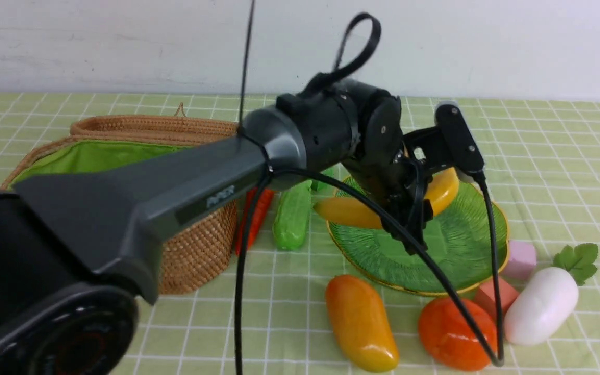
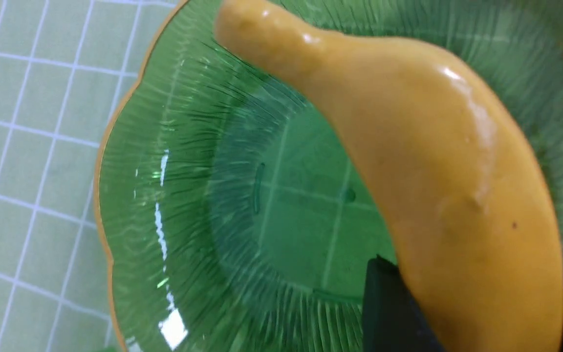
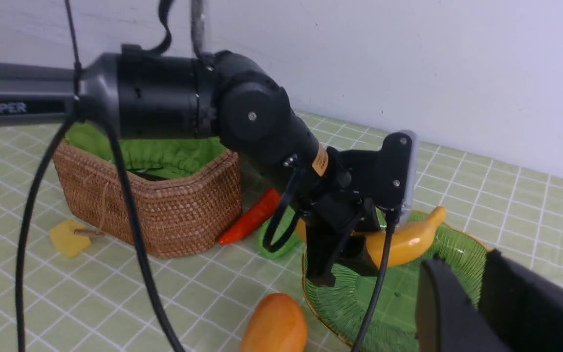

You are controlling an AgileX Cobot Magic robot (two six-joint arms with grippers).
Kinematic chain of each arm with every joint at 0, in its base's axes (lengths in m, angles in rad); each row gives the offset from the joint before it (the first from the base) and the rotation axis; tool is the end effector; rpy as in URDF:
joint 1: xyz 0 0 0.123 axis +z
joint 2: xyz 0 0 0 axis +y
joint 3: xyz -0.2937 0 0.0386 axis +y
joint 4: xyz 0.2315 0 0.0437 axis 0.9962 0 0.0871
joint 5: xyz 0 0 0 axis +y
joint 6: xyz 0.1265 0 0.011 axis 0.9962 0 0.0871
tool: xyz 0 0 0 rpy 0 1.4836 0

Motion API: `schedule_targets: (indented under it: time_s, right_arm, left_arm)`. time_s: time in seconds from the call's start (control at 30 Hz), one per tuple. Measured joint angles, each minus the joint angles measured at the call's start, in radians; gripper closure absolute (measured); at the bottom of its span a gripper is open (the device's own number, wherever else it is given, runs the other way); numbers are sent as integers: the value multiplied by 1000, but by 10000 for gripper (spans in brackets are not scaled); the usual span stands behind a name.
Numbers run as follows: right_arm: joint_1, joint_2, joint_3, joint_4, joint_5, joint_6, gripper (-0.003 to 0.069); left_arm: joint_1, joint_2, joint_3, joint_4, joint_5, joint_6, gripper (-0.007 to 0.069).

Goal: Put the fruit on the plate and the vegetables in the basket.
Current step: Use the left arm to grab a banana and put it into the right plate, then take a chayote with your left arm and place it on the basket on the left.

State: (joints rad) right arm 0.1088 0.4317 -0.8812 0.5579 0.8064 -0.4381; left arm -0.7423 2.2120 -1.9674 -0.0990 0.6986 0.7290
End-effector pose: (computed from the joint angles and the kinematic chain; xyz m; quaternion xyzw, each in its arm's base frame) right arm 0.0486 0.0541 0.3990 -0.1765 0.7450 0.1744 0.6192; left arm 0.3815 -0.3609 0.2261 0.6098 0.7100 -0.0454 0.3491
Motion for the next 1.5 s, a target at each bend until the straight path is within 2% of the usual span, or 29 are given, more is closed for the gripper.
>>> schedule_targets:
  time_s: [0.07,0.33,0.4,0.5,0.57,0.6,0.7,0.77,0.83,0.9,0.93,1.07,1.1,1.13,1.2,1.23,1.47,1.5]
  right_arm:
    - [0,0,0,0,4,0,525]
    - [0,0,0,0,53,1,525]
    - [0,0,0,0,57,1,525]
    - [0,0,0,0,66,1,525]
    - [0,0,0,0,70,1,525]
    - [0,0,0,0,73,1,525]
    - [0,0,0,0,74,1,525]
    - [0,0,0,-5,76,1,525]
    - [0,0,0,-8,80,1,525]
    - [0,0,0,-12,92,1,525]
    - [0,0,0,-12,93,1,526]
    - [0,0,0,-17,120,1,545]
    - [0,0,0,-18,123,1,546]
    - [0,1,0,-19,136,1,554]
    - [0,4,0,-20,140,1,561]
    - [0,6,0,-21,140,1,563]
    - [0,7,0,-32,140,1,571]
    - [0,7,0,-35,142,1,572]
  left_arm:
    - [0,25,-4,-14,-25,12,312]
    - [0,84,-8,-257,-131,239,298]
    - [0,85,-8,-274,-131,257,259]
    - [0,82,-9,-288,-136,267,132]
    - [0,81,-9,-293,-139,267,92]
    - [0,80,-9,-302,-137,266,45]
    - [0,64,-9,-309,-104,243,-13]
    - [0,40,-9,-311,-68,214,-13]
    - [0,19,-9,-311,-40,182,1]
    - [1,-35,-9,-311,22,59,68]
    - [2,-46,-9,-311,32,47,76]
    - [15,-181,-9,-258,180,-232,352]
    - [15,-194,-9,-252,188,-242,382]
    - [19,-240,-9,-207,247,-301,489]
    - [21,-307,-9,-148,326,-362,612]
    - [21,-330,-9,-133,347,-383,637]
    - [21,-455,-1,-57,453,-537,638]
    - [16,-476,20,-31,474,-595,638]
